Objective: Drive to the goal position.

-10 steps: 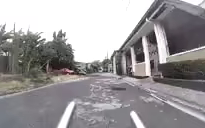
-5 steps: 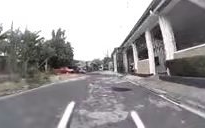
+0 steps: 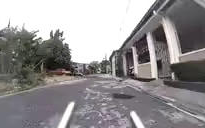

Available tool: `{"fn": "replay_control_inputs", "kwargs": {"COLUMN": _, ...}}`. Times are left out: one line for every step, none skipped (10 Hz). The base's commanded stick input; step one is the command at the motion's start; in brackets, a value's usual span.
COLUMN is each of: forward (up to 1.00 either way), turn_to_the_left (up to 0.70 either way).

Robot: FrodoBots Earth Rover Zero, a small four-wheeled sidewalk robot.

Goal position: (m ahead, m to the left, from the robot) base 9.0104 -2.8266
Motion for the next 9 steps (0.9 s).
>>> {"fn": "replay_control_inputs", "kwargs": {"forward": 0.85, "turn_to_the_left": 0.00}}
{"fn": "replay_control_inputs", "kwargs": {"forward": 0.85, "turn_to_the_left": 0.00}}
{"fn": "replay_control_inputs", "kwargs": {"forward": 0.85, "turn_to_the_left": 0.00}}
{"fn": "replay_control_inputs", "kwargs": {"forward": 0.85, "turn_to_the_left": 0.00}}
{"fn": "replay_control_inputs", "kwargs": {"forward": 0.85, "turn_to_the_left": 0.00}}
{"fn": "replay_control_inputs", "kwargs": {"forward": 0.85, "turn_to_the_left": 0.00}}
{"fn": "replay_control_inputs", "kwargs": {"forward": 0.85, "turn_to_the_left": 0.00}}
{"fn": "replay_control_inputs", "kwargs": {"forward": 0.85, "turn_to_the_left": 0.00}}
{"fn": "replay_control_inputs", "kwargs": {"forward": 0.85, "turn_to_the_left": 0.00}}
